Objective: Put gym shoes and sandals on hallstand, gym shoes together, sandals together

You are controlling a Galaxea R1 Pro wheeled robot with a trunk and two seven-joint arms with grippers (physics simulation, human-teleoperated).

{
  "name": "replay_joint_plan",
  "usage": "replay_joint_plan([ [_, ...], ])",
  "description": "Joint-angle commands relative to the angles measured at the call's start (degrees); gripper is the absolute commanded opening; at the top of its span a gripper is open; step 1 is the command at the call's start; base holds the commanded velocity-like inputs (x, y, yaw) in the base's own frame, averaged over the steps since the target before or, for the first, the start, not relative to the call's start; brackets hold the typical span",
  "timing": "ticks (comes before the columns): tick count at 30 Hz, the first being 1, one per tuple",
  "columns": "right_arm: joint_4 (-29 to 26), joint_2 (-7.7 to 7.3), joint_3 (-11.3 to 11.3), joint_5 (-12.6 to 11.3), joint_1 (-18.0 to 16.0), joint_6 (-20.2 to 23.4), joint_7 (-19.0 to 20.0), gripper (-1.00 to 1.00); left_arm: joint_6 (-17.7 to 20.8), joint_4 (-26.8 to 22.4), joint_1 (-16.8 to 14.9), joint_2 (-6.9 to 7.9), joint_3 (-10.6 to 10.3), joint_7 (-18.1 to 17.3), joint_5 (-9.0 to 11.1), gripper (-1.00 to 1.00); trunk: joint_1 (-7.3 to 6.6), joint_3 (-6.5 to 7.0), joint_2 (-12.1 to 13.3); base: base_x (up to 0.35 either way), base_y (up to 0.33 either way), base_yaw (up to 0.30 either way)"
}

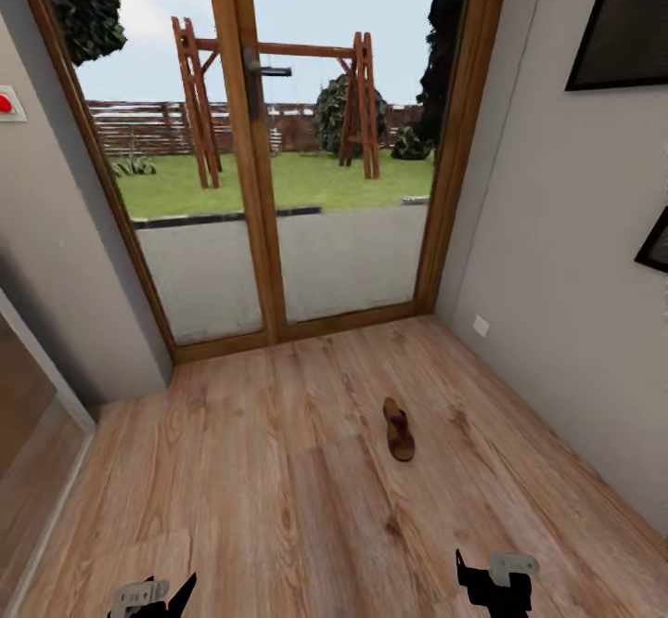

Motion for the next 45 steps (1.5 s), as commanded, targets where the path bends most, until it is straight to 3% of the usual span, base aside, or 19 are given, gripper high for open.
replay_joint_plan([
  [1, 0.08, 0.02, -0.26, 0.61, -0.06, -0.17, -0.3, 1.0, -0.05, 0.08, -0.05, -0.02, 0.29, -0.44, 0.06, 1.0, 0.02, -0.03, -0.02, 0.249, 0.227, -0.255],
  [17, 0.04, 0.02, -0.26, 0.61, -0.06, -0.17, -0.3, 1.0, -0.04, 0.08, -0.05, -0.02, 0.29, -0.44, 0.03, 1.0, 0.02, 0.26, -0.02, 0.241, 0.236, -0.225],
  [45, 0.06, -0.19, -0.26, 0.61, -0.06, -0.25, -0.17, 1.0, -0.04, 0.11, -0.05, -0.02, 0.29, -0.44, 0.03, 1.0, 0.02, 0.29, -0.02, 0.263, 0.236, -0.014],
])
